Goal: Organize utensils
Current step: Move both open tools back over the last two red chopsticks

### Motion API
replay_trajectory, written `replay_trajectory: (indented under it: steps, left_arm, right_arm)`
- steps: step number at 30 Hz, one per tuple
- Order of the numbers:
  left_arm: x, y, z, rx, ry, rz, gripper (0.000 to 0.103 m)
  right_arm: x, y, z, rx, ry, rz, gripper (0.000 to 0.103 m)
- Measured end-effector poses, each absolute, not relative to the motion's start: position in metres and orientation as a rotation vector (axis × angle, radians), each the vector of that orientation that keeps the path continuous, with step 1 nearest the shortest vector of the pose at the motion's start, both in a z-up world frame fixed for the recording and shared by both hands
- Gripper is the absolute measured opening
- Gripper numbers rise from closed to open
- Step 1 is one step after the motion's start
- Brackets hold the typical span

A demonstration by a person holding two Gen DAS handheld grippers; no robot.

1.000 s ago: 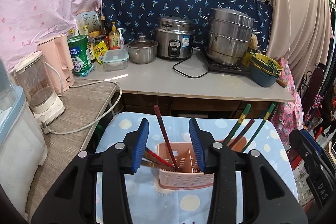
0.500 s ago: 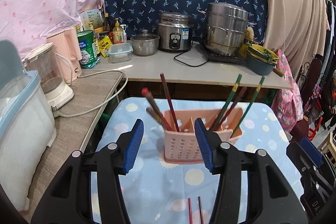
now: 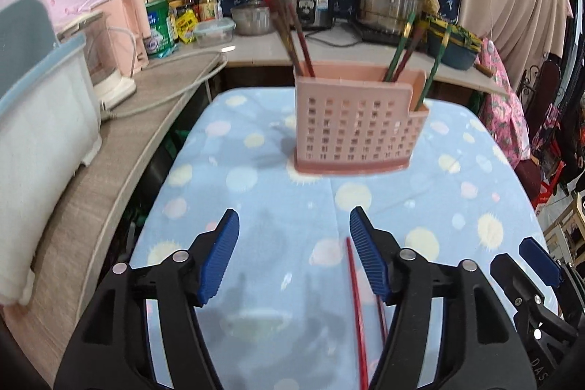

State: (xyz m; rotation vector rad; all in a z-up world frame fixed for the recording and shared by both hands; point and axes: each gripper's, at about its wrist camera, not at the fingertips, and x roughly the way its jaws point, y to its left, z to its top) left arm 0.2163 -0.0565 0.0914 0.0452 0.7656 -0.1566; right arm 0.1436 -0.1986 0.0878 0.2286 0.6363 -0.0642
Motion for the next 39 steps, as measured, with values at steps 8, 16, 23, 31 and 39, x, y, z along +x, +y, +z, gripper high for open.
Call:
replay_trajectory:
  steps: [8, 16, 23, 31, 39]
  left_arm:
    - [0.19, -0.049, 0.052, 0.043, 0.839, -0.133, 0.06]
    - [0.171, -0.045, 0.031, 0.061, 0.875, -0.128, 0.06]
    - [0.159, -0.04, 0.019, 0.079, 0.902, -0.117, 0.066]
    - [0.152, -0.028, 0.012, 0.074, 0.929, -0.101, 0.067]
    - [0.147, -0.022, 0.009, 0.073, 0.939, -0.093, 0.073]
  right_arm:
    - [0.116, -0.189, 0.048, 0.24, 0.726, -0.068, 0.056]
    - [0.099, -0.179, 0.023, 0.243, 0.779, -0.052, 0.056]
    - [0.088, -0.163, 0.009, 0.224, 0.821, -0.026, 0.056]
    - [0.082, -0.142, -0.005, 0.188, 0.855, 0.001, 0.047]
    - [0.082, -0.128, -0.015, 0.157, 0.878, 0.015, 0.027]
